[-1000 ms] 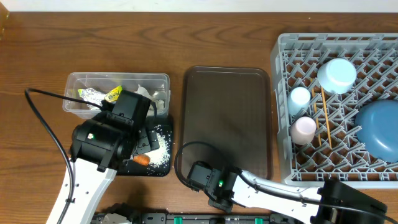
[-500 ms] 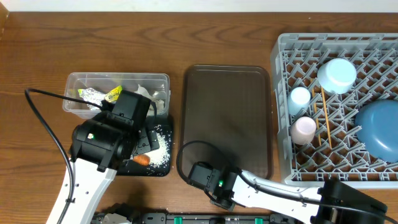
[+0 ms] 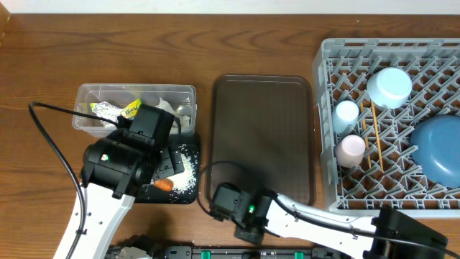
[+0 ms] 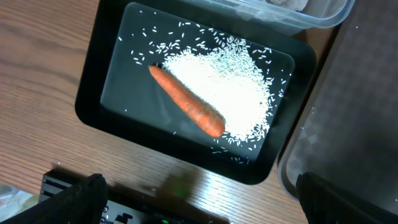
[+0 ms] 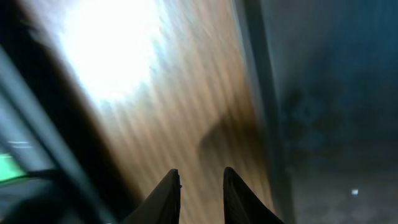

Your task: Sort waste into correct bins and load items into the dishwasher rack

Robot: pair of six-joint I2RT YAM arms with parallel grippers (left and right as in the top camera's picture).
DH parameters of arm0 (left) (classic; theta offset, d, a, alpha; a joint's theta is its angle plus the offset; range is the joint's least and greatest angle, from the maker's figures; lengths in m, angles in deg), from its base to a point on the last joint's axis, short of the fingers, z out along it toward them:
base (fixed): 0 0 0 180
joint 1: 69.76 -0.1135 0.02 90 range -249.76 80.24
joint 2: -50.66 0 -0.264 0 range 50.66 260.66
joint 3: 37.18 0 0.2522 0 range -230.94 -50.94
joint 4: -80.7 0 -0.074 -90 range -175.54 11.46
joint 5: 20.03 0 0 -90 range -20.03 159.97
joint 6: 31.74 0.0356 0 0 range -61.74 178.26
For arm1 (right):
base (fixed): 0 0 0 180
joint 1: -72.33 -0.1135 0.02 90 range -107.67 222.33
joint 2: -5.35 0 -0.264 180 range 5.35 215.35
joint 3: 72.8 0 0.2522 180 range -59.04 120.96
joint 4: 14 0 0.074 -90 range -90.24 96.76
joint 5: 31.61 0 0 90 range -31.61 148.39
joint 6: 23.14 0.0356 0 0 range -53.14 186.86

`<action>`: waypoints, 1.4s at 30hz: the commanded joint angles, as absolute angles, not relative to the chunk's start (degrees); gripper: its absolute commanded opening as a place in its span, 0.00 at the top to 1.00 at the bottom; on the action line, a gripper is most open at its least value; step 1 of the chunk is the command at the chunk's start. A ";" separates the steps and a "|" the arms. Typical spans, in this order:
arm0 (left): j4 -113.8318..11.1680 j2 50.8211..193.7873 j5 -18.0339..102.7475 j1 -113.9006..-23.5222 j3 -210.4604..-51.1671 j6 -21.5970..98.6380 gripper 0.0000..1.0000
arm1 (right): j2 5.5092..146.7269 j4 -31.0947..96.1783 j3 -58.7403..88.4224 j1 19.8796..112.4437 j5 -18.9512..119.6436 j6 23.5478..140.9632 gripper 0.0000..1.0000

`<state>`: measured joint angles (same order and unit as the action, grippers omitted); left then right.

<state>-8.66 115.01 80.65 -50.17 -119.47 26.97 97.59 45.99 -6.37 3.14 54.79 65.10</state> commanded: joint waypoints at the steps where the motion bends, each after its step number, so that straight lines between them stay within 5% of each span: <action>1: -8.42 115.01 80.93 -50.45 -119.38 27.14 0.00 | 95.71 47.11 -3.07 3.36 50.69 61.14 0.75; 4: -8.44 115.01 80.93 -50.45 -119.38 27.14 0.00 | 95.19 47.57 -2.85 3.36 52.26 59.33 0.51; 8: -8.42 115.01 80.93 -50.45 -119.38 27.14 0.00 | 95.28 47.35 -3.77 3.36 57.18 58.50 0.42; 34: -8.44 115.01 80.93 -50.45 -119.38 27.14 0.00 | 97.40 36.75 -11.79 3.38 63.19 57.32 0.60; 42: -8.44 115.01 80.93 -50.45 -119.38 27.14 0.00 | 97.40 36.55 -12.34 3.36 65.50 56.90 0.73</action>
<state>-8.66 115.01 80.65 -50.17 -119.47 26.97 96.98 36.71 -11.88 3.14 63.86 57.27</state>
